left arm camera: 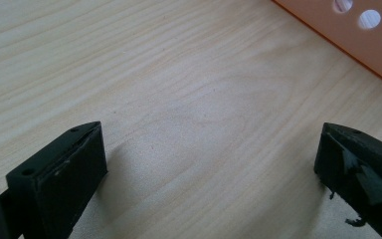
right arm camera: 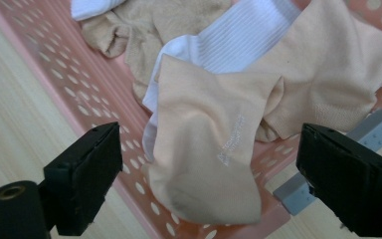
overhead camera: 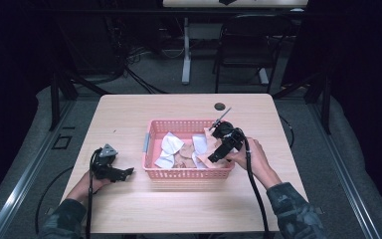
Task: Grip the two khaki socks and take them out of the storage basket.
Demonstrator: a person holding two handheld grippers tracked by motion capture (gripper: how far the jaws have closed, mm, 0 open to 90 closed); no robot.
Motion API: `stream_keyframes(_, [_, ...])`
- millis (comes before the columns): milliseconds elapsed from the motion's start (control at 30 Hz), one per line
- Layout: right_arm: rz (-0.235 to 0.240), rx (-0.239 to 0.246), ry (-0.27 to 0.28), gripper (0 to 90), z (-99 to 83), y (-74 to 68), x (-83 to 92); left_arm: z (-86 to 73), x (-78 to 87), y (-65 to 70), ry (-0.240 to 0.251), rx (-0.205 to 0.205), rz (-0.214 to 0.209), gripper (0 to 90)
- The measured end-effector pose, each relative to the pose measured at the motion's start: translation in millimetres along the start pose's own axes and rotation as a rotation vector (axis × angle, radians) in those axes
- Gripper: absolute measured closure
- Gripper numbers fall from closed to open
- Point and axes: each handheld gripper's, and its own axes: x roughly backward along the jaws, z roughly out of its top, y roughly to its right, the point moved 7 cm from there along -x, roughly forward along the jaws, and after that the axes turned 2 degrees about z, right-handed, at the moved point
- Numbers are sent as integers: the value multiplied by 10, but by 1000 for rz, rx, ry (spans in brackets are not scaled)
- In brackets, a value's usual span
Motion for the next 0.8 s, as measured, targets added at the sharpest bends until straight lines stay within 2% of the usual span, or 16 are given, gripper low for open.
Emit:
stream_keyframes(67, [-6,-4,-26,134,-6,21,-49,0,0,0,0,0,0,0])
stream_keyframes(167, [-9,-22,-34,156,-22,26,-117,0,0,0,0,0,0,0])
stream_keyframes(267, [-21,-23,-60,192,-46,25,-195,0,0,0,0,0,0,0])
stream_keyframes(300, [-34,-15,-85,219,-53,22,-251,0,0,0,0,-1,1,0])
stream_keyframes(333, [-28,-27,-79,231,-50,9,-283,0,0,0,0,-1,1,0])
stream_keyframes(367, [-36,-19,-100,248,-50,19,-301,0,0,0,0,-1,0,0])
stream_keyframes(567, [-46,-35,-125,314,-19,32,-411,0,0,0,0,-1,0,0])
stream_keyframes(667, [-46,-38,-151,419,-25,28,-454,0,0,0,0,0,0,0])
stream_keyframes(700, [-60,-29,-166,453,-29,42,-467,0,0,0,0,0,0,0])
stream_keyframes(800, [-79,-33,-179,618,-37,47,-482,0,0,0,0,0,0,0])
